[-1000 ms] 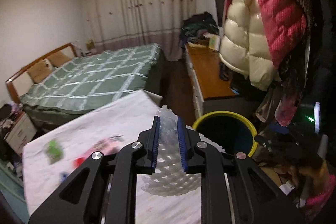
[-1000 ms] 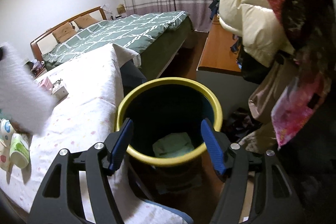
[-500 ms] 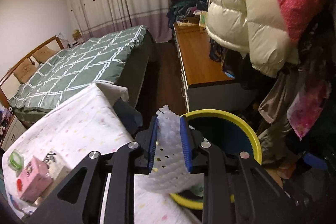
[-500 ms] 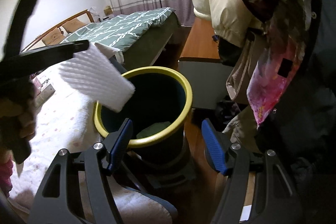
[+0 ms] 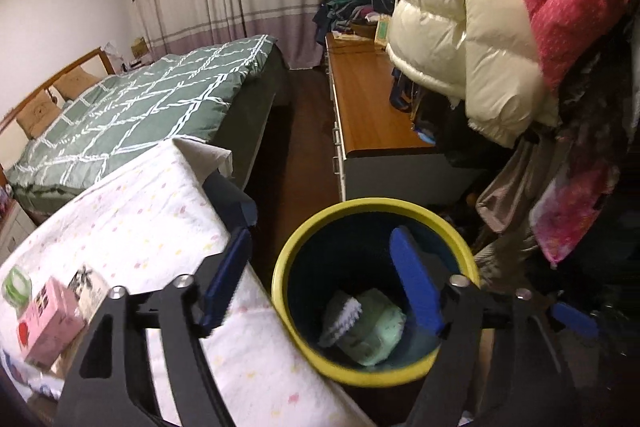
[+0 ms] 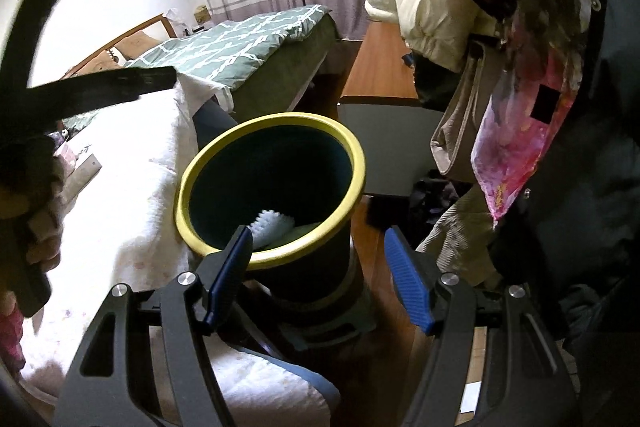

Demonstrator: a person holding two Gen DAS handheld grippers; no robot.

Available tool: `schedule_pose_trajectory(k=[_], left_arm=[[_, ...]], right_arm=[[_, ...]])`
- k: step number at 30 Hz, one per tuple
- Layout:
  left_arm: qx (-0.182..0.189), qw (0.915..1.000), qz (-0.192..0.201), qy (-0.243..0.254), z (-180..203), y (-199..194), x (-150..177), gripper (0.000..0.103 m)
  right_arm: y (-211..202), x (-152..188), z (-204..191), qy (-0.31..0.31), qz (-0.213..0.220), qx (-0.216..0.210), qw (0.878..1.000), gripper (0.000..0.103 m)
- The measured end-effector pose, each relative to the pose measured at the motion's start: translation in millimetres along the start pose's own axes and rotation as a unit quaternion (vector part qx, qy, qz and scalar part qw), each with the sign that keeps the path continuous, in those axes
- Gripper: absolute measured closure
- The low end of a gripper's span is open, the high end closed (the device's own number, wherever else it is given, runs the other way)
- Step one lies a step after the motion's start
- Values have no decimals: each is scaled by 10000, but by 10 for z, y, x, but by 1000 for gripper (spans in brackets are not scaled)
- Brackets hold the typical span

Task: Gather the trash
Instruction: 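Carry the foam net over the bin and open the left gripper, then grasp the green-labelled bottle with the right gripper and lift it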

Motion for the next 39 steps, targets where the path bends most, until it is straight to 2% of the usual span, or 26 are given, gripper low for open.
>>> schedule_pose_trajectory(k=[3, 5, 8, 12, 16, 20, 22, 27, 31, 36, 39], left_arm=[[37, 9997, 166, -147, -161, -340, 86, 13], [28, 9993, 257, -260, -328, -613, 187, 10], [-156, 9982, 357, -461, -673, -992, 344, 7], [-607, 9936, 518, -801, -1265, -1554, 619, 5], [-1209, 9832, 679, -1186, -1878, -2122, 967, 5], [-1854, 9655, 755, -1667, -2453, -2625, 1387, 5], [-2038, 9571, 772, -1907, -2665, -2823, 1599, 5], [-2320, 9439, 725, -2233, -2941, -3093, 1983, 5], [-2386, 9388, 737, -2373, -3021, -3223, 2173, 5], [-2392, 9372, 753, -2425, -3030, -3296, 2290, 5], [-2385, 9376, 754, -2415, -3045, -3285, 2289, 5]], right_arm=[[6, 15, -114, -99, -40, -61, 9999, 38], [15, 35, -251, -229, -72, -145, 9996, 38], [27, 64, -490, -426, -128, -338, 9984, 38], [9, 85, -845, -691, -150, -595, 9957, 38], [-62, 137, -1352, -1067, -183, -1027, 9888, 37], [-148, 269, -1981, -1563, -255, -1560, 9750, 38], [-219, 360, -2280, -1811, -281, -1802, 9664, 38], [-476, 601, -2979, -2337, -335, -2587, 9367, 37], [-590, 792, -3429, -2665, -422, -3022, 9143, 34], [-458, 979, -3791, -2913, -608, -3092, 9033, 34], [-299, 1014, -3879, -2981, -686, -2956, 9050, 34]])
Point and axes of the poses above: each gripper's, at about its wrist camera, not at the fingertips, and y roughly the way its jaws point, z to its right, x to its underside, the point moved 10 cm from there along y, roughly the way its jaws point, and after that the axes turned 1 degree about x, right-handed, at the moved point
